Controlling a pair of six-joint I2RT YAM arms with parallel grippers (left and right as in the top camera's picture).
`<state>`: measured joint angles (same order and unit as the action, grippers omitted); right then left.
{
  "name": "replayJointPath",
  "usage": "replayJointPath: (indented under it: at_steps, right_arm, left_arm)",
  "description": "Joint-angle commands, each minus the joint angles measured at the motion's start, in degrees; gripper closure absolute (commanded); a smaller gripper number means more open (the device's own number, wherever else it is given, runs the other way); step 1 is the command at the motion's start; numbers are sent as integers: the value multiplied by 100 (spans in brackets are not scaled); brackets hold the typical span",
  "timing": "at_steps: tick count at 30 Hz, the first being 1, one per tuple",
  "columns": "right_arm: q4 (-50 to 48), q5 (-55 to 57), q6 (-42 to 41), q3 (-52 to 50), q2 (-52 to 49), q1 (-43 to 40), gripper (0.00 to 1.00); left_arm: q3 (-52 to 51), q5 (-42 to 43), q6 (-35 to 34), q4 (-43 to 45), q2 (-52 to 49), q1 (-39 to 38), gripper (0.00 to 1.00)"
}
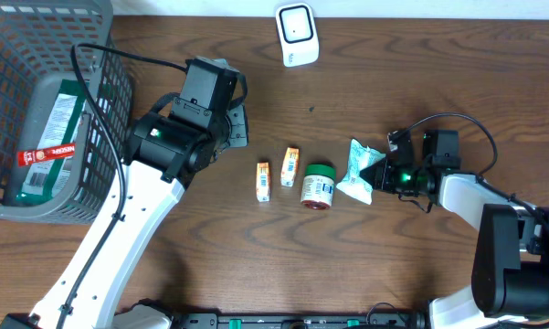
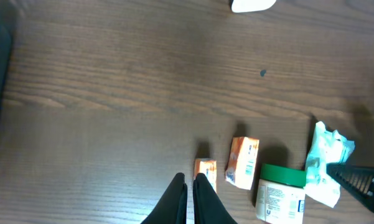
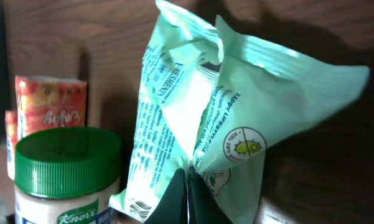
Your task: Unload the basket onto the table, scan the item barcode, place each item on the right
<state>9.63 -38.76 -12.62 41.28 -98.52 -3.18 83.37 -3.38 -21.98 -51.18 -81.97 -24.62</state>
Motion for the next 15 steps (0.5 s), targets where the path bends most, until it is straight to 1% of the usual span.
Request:
replayJointPath:
  at_steps: [1,4,12,15]
  right_arm:
    - [98,710,-369,9,-142,-157,99]
    - [114,649,-654,94,22,-216,99]
    - [396,-645,-664,660,833,-203,99]
    - [678,-824,-660,662,1056,-166,99]
  left_arm:
    - [20,-37,153,-74,-44,20,92]
    - [20,-101,162,-83,-44,20,92]
    - [20,-227,162,-94,-44,20,92]
    - [20,-227,162,-138,-44,20,92]
